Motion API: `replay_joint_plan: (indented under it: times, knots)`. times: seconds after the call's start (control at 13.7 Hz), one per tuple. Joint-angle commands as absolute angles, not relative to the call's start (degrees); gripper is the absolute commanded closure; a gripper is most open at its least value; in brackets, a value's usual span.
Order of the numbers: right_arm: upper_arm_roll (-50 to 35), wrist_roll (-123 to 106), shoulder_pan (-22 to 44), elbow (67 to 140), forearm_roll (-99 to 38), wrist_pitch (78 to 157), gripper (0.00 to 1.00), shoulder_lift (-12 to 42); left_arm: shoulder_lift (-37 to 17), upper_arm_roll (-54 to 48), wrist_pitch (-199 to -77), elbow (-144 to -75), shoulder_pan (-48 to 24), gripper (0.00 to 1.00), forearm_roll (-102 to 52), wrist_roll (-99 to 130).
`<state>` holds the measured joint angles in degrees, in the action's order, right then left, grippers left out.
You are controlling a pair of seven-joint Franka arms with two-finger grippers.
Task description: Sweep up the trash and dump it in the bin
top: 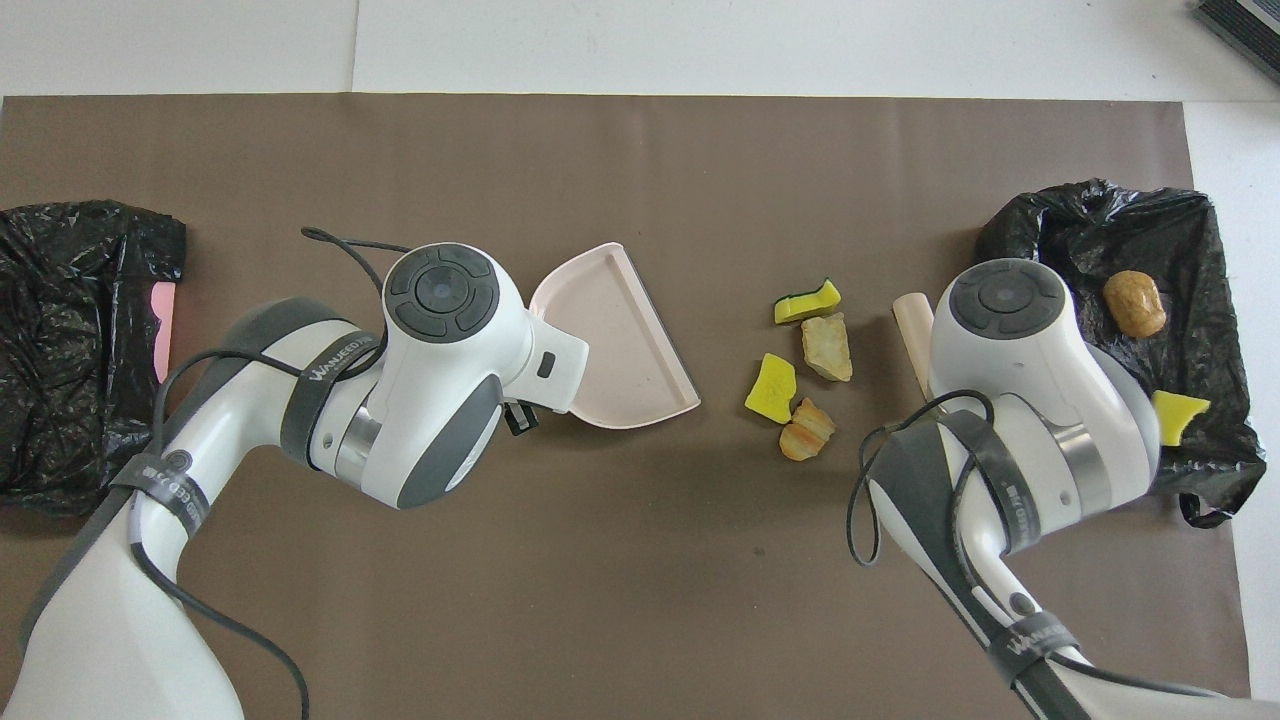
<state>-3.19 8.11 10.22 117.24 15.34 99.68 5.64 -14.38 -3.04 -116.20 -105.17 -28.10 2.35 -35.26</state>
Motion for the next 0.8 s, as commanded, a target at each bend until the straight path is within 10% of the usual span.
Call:
replay_joint_plan:
  times: [0.0, 0.73]
  knots:
    - [-3.7, 5.7, 12.7, 118.5, 11.9, 101.9, 1.00, 7.2, -13.0, -3.1, -115.4, -106.5, -27.7, 1.00, 3.2, -38.2]
    - [-3.8, 9.1, 21.0, 116.5, -22.7, 110.8, 1.00, 11.3, -10.1, -3.1, -119.4, -112.7, -29.4, 1.00, 3.2, -48.8]
